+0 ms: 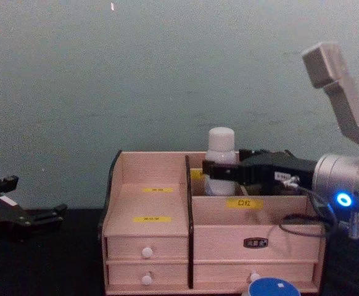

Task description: Pick up the facial cleanser and watermelon frost from the table and place them into the tiered storage box.

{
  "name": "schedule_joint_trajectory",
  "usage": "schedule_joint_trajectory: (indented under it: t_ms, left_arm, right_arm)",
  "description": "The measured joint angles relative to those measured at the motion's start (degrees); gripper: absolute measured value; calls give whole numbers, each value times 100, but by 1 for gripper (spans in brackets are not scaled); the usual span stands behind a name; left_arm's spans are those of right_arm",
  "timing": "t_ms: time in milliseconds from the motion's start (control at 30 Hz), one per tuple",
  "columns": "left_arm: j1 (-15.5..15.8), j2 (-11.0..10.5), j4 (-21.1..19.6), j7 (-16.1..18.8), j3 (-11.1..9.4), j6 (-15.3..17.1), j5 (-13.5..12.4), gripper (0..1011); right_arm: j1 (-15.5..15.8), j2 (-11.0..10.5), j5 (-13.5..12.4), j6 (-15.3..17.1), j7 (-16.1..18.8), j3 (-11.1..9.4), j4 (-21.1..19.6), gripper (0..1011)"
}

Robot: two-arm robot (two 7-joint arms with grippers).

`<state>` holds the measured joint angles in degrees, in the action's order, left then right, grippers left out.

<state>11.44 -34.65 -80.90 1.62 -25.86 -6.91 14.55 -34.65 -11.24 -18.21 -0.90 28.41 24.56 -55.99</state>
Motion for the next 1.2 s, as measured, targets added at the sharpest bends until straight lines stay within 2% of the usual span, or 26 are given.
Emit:
schedule_joint_trajectory:
  t_ms: [200,233,400,500,633,867,967,1200]
  left_arm:
    - [0,0,0,0,0,0,0,1001]
    - [0,0,0,0,0,0,0,1001]
    - [0,0,0,0,0,0,0,1001]
    - [0,0,0,0,0,0,0,1001]
    - [0,0,0,0,0,0,0,1001]
    - [0,0,0,0,0,0,0,1001]
    - [0,0,0,-1,0,0,0,1002]
    - [0,0,0,0,0,0,0,1001]
  right_arm:
    - [199,-123,-121,50,1,-98,-583,1002]
    - [199,-123,-121,50,1,-98,-583,1002]
    - [438,-318,-263,113,-17,-198,-1267,1003]
    - [640,-514,-371,192,-6,-246,-1721,1002]
    - [847,-740,-466,327,48,-261,-2082,1003]
    - [1472,-1354,-638,616,131,-267,-2794,1003]
    - [1728,-1571,-697,659,137,-272,-3008,1002]
    - [2230,-1927,-723,669,107,-238,-3288,1003]
